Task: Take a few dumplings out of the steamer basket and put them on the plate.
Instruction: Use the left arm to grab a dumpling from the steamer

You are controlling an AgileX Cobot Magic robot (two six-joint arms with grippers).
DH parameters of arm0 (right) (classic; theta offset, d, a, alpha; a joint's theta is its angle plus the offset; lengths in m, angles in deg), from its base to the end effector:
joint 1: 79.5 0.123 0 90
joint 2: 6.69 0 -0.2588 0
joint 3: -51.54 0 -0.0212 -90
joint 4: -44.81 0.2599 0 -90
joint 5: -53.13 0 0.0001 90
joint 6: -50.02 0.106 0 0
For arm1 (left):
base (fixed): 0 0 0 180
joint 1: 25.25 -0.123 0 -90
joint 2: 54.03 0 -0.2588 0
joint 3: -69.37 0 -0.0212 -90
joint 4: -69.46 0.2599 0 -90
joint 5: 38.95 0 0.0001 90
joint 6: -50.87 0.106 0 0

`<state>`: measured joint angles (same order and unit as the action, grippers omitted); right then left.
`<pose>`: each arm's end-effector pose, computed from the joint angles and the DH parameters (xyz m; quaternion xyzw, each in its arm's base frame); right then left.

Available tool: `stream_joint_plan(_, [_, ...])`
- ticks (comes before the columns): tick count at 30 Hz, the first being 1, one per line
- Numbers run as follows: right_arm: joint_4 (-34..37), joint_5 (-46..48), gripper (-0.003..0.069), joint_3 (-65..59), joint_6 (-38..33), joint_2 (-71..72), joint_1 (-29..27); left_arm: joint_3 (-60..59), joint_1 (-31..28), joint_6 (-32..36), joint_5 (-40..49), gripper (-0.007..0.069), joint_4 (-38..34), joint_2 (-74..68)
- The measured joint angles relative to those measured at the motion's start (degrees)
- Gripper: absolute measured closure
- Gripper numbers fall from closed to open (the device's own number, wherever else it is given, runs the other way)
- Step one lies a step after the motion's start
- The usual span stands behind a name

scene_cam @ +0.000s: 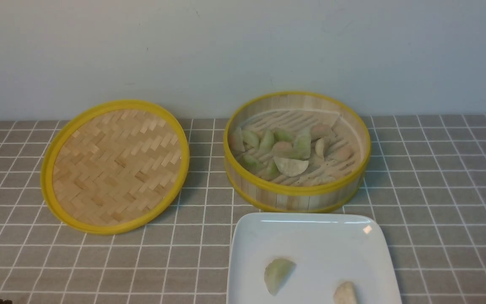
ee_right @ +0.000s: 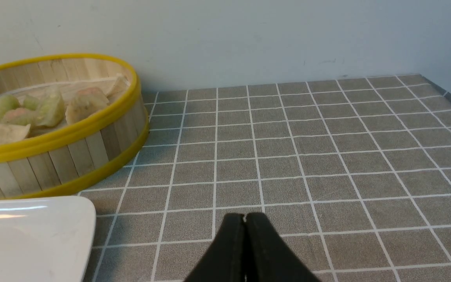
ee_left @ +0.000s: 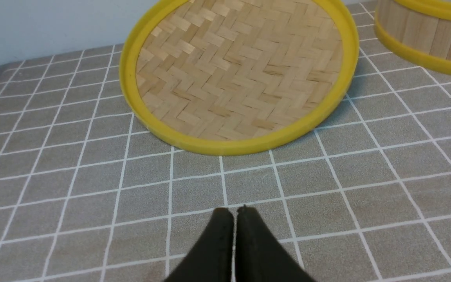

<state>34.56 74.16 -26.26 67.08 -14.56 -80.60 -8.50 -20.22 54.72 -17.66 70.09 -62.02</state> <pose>0.1025 -0.0088 0.1692 0.0789 0.7966 0.0078 0.5993 0.1023 -0.0086 0.1675 0.0652 0.8020 -0.0015 0.5938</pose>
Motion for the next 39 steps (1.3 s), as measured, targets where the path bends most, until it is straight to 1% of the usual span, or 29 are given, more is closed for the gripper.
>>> stream_joint_plan(2, [0.0, 0.0, 0.0673, 0.0, 0.0, 0.0, 0.0, -0.26, 0.0, -1.42, -5.87, 0.0629, -2.14, 0.0])
stream_joint_plan(3, [0.0, 0.0, 0.0673, 0.0, 0.0, 0.0, 0.0, -0.26, 0.0, -1.7, -7.11, 0.0629, -2.89, 0.0])
stream_joint_plan(5, [0.0, 0.0, 0.0673, 0.0, 0.0, 0.0, 0.0, -0.33, 0.0, -5.46, -15.45, 0.0629, -8.2, 0.0])
stream_joint_plan(6, [0.0, 0.0, 0.0673, 0.0, 0.0, 0.0, 0.0, -0.33, 0.0, -5.65, -16.16, 0.0629, -8.64, 0.0])
stream_joint_plan(7, [0.0, 0.0, 0.0673, 0.0, 0.0, 0.0, 0.0, -0.33, 0.0, -7.46, -24.06, 0.0629, -12.07, 0.0])
stream_joint_plan(8, [0.0, 0.0, 0.0673, 0.0, 0.0, 0.0, 0.0, -0.33, 0.0, -8.04, -28.23, 0.0629, -13.04, 0.0])
stream_joint_plan(9, [0.0, 0.0, 0.0673, 0.0, 0.0, 0.0, 0.0, -0.33, 0.0, -8.17, -29.11, 0.0629, -13.2, 0.0])
stream_joint_plan(11, [0.0, -0.33, 0.0673, 0.0, 0.19, 0.0, 0.0, -0.33, 0.0, -10.02, -39.11, 0.0629, -14.16, 0.0])
stream_joint_plan(13, [1.85, -3.53, 0.0673, -0.22, 1.89, 0.0, 0.0, 0.17, 0.0, -13.33, -47.73, 0.0629, -14.69, 0.04])
stream_joint_plan(14, [3.71, -6.52, 0.0673, -0.27, 3.42, 0.0, 0.0, 1.09, 0.0, -14.86, -48.98, 0.0629, -14.75, 0.04])
stream_joint_plan(16, [7.26, -12.43, 0.0673, -0.27, 6.37, 0.0, 0.0, 4.46, 0.0, -18.34, -48.42, 0.0629, -14.69, -0.36])
stream_joint_plan(17, [9.5, -15.38, 0.0673, -0.27, 7.94, 0.0, 0.0, 6.86, 0.0, -19.7, -46.97, 0.0629, -14.3, -1.14])
stream_joint_plan(19, [13.3, -22.8, 0.0673, -0.27, 11.19, 0.0, 0.0, 15.34, 0.0, -24.82, -38.96, 0.0629, -11.43, -5.42])
stream_joint_plan(22, [14.75, -27.76, 0.0673, -0.27, 11.46, 0.0, -0.02, 27.79, 0.0, -29.7, -21.67, 0.0629, -4.71, -14.23])
stream_joint_plan(24, [14.68, -29.59, 0.0673, -0.27, 10.66, 0.0, -0.02, 36.57, 0.0, -31.24, -9.92, 0.0629, -2.35, -21.67])
stream_joint_plan(25, [14.62, -30.06, 0.0673, -0.27, 10.42, 0.0, -0.02, 40.66, 0.0, -31.14, -3.28, 0.0629, -1.8, -25.57])
stream_joint_plan(27, [14.51, -31.59, 0.0673, -0.27, 9.86, 0.0, -0.02, 48.44, 0.0, -28.22, 10.73, 0.0629, -2.13, -34.36])
stream_joint_plan(28, [14.51, -32.22, 0.0673, -0.27, 9.85, 0.0, -0.02, 49.65, 0.0, -27.27, 13.05, 0.0629, -2.4, -35.93])
stream_joint_plan(29, [14.51, -33.09, 0.0673, -0.27, 9.77, 0.0, -0.02, 51.85, 0.0, -25.19, 18.63, 0.0629, -3.34, -39.0])
stream_joint_plan(31, [14.51, -34.02, 0.0673, -0.03, 10.79, 0.0, 0.05, 56.14, 0.0, -19.22, 26.81, 0.0629, -5.95, -46.2])
stream_joint_plan(33, [14.69, -29.3, 0.0673, 3.42, 13.17, -0.71, 0.82, 58.74, 0.0, -13.67, 32.37, 0.0629, -9.45, -51.96])
stream_joint_plan(34, [14.34, -24.96, 0.0673, 5.96, 14.18, -1.48, 1.22, 59.57, 0.0, -11.19, 33.92, 0.0629, -11.26, -54.34])
stream_joint_plan(35, [13.22, -18.79, 0.0673, 10.67, 14.53, -4.3, 2.37, 60.87, 0.0, -6.84, 35.4, 0.0629, -14.44, -58.25])
stream_joint_plan(36, [12.09, -13.07, 0.0673, 15.06, 14.33, -7.07, 3.39, 61.6, 0.06, -4.37, 35.73, 0.0629, -16.2, -60.37])
stream_joint_plan(37, [11.63, -10.68, 0.0673, 15.95, 14.23, -7.67, 3.61, 62.0, 0.12, -3.24, 35.8, 0.0629, -17.06, -61.4])
stream_joint_plan(38, [9.88, 0.6, 0.0673, 25.21, 11.61, -14.07, 5.92, 64.25, 0.84, 0.37, 36.13, 0.0629, -19.5, -66.03])
stream_joint_plan(39, [9.4, 4.43, 0.0673, 27.98, 10.28, -17.27, 7.08, 65.17, 1.26, 1.04, 36.25, 0.0629, -19.9, -67.57])
